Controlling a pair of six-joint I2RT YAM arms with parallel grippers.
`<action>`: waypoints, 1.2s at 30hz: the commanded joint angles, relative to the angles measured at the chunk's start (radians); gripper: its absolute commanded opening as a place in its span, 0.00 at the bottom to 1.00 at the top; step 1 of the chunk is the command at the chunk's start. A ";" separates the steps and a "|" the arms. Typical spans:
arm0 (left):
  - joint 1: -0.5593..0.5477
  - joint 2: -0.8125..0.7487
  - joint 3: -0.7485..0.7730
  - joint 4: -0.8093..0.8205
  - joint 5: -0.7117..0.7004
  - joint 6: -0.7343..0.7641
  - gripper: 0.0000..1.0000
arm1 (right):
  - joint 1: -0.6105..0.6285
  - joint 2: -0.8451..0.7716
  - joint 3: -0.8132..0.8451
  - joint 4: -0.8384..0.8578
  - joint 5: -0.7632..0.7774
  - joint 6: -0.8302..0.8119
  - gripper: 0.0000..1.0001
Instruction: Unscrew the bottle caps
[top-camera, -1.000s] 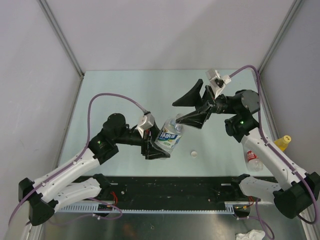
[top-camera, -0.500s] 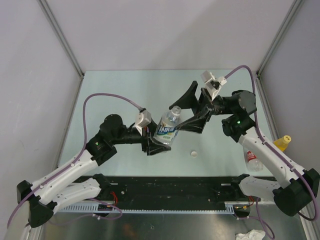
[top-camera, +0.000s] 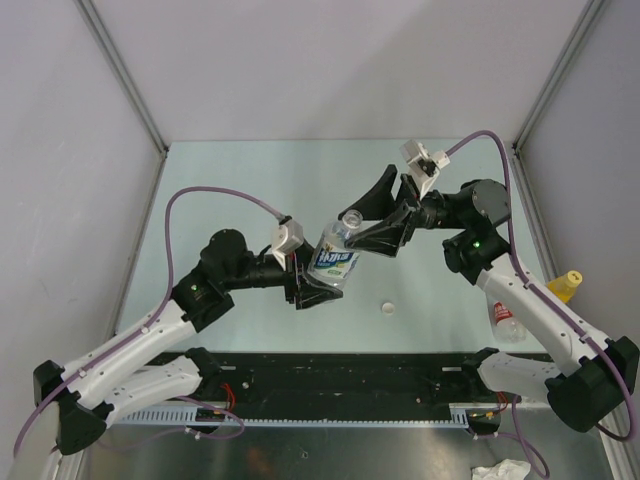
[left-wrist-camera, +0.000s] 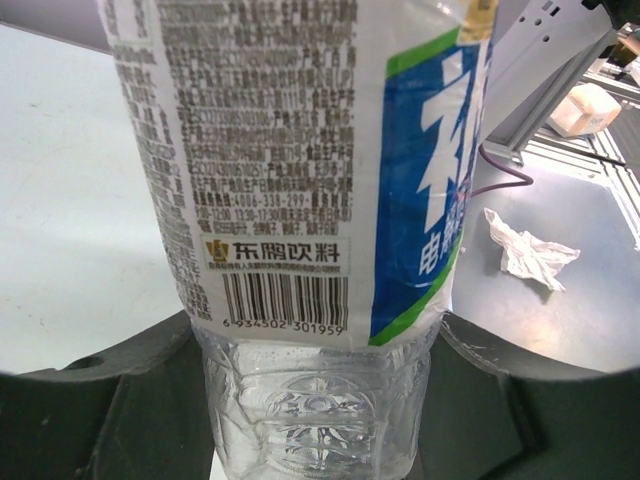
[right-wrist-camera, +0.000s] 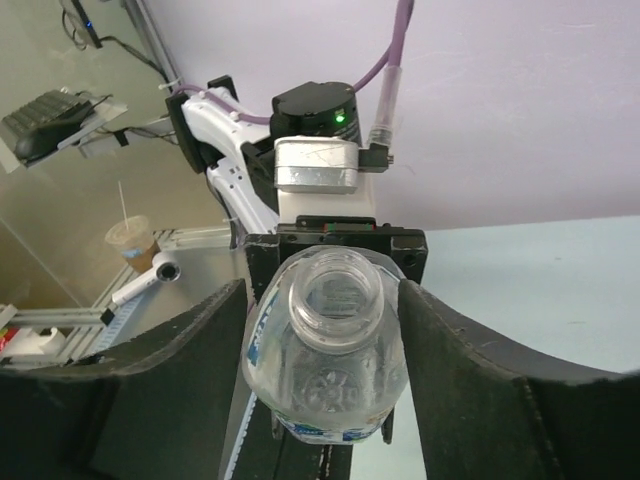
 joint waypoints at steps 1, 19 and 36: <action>0.011 -0.016 0.026 0.034 -0.023 0.006 0.00 | 0.000 -0.015 0.010 0.012 0.020 0.016 0.59; 0.012 -0.023 0.015 0.030 -0.079 0.017 0.42 | -0.006 -0.005 0.010 -0.078 0.054 -0.041 0.00; 0.012 -0.156 -0.040 -0.016 -0.444 0.037 0.99 | -0.010 -0.001 0.010 -0.474 0.221 -0.373 0.00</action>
